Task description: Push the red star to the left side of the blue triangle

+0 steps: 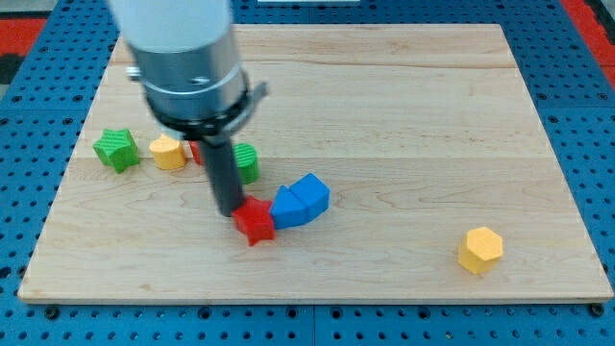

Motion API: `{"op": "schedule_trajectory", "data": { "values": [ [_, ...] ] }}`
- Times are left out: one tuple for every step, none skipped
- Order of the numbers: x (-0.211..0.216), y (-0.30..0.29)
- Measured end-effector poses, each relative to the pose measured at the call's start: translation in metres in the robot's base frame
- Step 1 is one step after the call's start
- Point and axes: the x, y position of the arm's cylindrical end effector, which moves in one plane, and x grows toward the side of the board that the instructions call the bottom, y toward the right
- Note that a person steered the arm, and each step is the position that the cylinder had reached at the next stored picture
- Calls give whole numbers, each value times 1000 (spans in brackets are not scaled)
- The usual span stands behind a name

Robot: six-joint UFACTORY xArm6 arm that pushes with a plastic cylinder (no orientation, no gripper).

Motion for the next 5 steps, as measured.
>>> {"op": "schedule_trajectory", "data": {
  "values": [
    [-4, 43],
    [-5, 85],
    [-15, 108],
    [-42, 54],
    [0, 20]
  ]
}}
